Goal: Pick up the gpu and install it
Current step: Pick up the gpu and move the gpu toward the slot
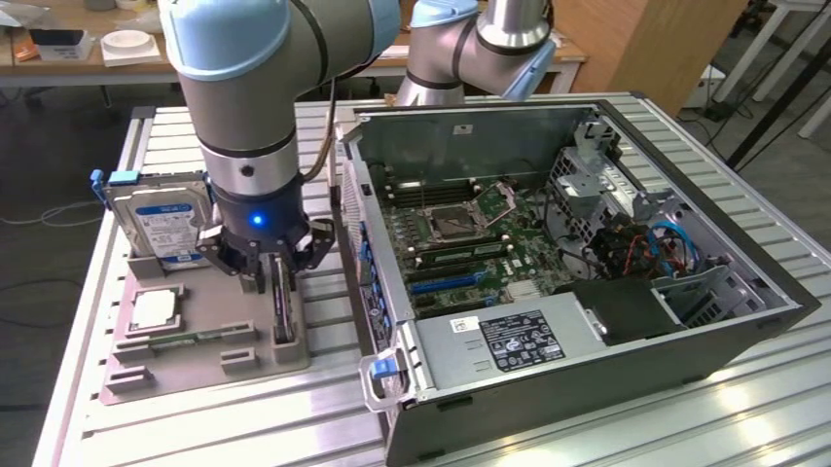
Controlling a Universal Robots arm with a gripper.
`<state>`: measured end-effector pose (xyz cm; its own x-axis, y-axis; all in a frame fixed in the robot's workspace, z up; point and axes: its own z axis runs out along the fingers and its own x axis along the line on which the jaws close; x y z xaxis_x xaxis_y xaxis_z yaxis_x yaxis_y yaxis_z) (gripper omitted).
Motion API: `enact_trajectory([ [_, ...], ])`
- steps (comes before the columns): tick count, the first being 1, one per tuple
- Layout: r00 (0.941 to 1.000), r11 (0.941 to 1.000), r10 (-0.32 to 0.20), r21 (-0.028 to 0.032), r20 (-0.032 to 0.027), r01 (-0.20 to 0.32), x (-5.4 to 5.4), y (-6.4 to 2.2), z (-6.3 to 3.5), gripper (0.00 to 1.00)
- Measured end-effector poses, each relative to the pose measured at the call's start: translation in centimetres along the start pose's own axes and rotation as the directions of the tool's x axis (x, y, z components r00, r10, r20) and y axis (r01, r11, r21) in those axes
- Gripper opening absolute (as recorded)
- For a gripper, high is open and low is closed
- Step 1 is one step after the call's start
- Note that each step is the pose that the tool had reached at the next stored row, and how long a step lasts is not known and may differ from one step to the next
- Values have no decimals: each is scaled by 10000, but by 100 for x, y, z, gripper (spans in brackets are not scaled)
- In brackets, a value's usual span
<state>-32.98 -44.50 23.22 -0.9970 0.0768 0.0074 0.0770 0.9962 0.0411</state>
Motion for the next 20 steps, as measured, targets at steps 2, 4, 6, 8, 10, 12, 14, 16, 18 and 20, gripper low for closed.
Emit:
enact_trajectory([
  [2, 10000, 10000, 0, 0, 0, 0, 0, 0, 0, 42],
  [4, 10000, 10000, -1, -3, 3, 1, -4, 1, 3, 42],
  [6, 10000, 10000, -8, -2, 1, 8, -28, 3, 3, 42],
  [8, 10000, 10000, -10, -2, 1, 10, -36, 3, 4, 42],
  [10, 10000, 10000, -10, -1, 0, 10, -36, 3, 3, 42],
  [12, 10000, 10000, -9, -1, 0, 9, -29, 2, 5, 42],
  [14, 10000, 10000, -11, 0, 1, 11, -24, 2, 7, 42],
  [16, 10000, 10000, -11, 0, 1, 11, -24, 2, 7, 42],
  [18, 10000, 10000, -10, 0, 0, 10, -23, 2, 6, 42],
  [20, 10000, 10000, -10, 0, 0, 10, -23, 2, 6, 40],
])
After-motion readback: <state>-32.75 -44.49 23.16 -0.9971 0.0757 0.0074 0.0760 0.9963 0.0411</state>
